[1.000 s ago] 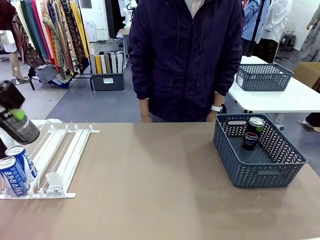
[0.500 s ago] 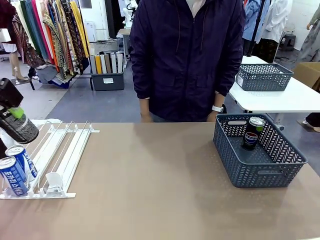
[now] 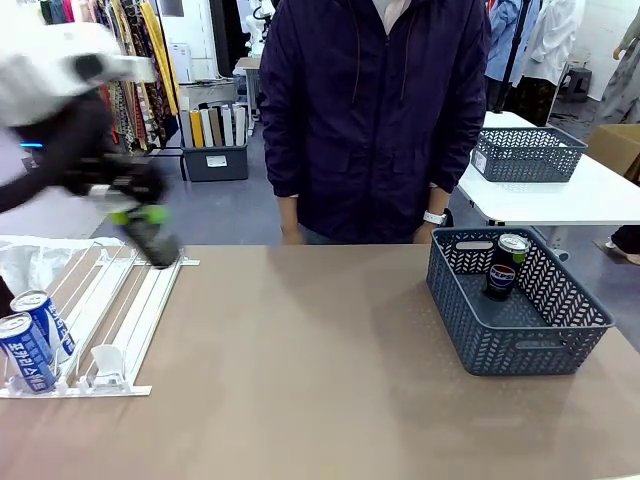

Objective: Retrieve and store the cans from the dispenser.
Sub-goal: Pick up the last remaining can from one row of the Automatic Can Dispenser and place it in the middle of the table.

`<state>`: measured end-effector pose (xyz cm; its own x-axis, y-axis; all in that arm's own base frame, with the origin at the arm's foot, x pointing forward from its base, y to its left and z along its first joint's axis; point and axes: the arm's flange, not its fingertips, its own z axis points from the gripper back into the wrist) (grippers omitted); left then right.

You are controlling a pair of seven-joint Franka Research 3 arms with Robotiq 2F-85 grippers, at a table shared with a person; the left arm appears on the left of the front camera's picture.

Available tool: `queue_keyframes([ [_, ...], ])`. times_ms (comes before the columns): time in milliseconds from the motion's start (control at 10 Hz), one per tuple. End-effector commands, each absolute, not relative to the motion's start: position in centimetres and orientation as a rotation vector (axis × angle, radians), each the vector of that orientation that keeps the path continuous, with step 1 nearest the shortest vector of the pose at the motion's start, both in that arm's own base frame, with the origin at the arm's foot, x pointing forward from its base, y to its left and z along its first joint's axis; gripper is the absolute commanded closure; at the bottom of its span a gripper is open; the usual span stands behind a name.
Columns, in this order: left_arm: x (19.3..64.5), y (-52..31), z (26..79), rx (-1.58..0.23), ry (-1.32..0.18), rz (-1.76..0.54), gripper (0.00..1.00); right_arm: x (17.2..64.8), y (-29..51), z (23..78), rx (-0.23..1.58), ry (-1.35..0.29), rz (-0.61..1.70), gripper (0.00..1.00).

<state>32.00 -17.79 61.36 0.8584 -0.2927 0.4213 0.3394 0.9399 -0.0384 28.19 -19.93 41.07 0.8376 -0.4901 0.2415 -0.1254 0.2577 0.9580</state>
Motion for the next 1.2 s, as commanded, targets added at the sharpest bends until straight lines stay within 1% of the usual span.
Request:
queue_keyframes([
  [0, 40.2, -28.0, 60.6, -0.140, -0.388, -0.533, 1.00, 28.0, -20.0, 41.5, 1.309, -0.560, -0.265, 0.00],
  [100, 42.7, -33.0, 58.4, -0.121, -0.357, -0.597, 1.00, 28.0, -20.0, 41.5, 1.309, -0.560, -0.265, 0.00],
  [200, 44.2, -36.9, 55.8, -0.097, -0.289, -0.643, 1.00, 28.0, -20.0, 41.5, 1.309, -0.560, -0.265, 0.00],
  [300, 45.2, -39.4, 53.2, -0.048, -0.236, -0.631, 1.00, 28.0, -20.0, 41.5, 1.309, -0.560, -0.265, 0.00],
  [400, 45.9, -40.5, 50.6, -0.055, -0.169, -0.628, 1.00, 28.0, -20.0, 41.5, 1.309, -0.560, -0.265, 0.00],
  [500, 45.5, -40.9, 48.8, -0.064, -0.185, -0.618, 1.00, 28.0, -20.0, 41.5, 1.309, -0.560, -0.265, 0.00],
  [700, 44.3, -41.6, 45.2, -0.054, -0.150, -0.615, 1.00, 28.0, -20.0, 41.5, 1.309, -0.560, -0.265, 0.00],
  [800, 44.1, -41.9, 44.1, -0.055, -0.138, -0.617, 1.00, 28.0, -20.0, 41.5, 1.309, -0.560, -0.265, 0.00],
  [1100, 43.0, -41.5, 42.4, -0.055, -0.189, -0.630, 1.00, 28.0, -20.0, 41.5, 1.309, -0.560, -0.265, 0.00],
])
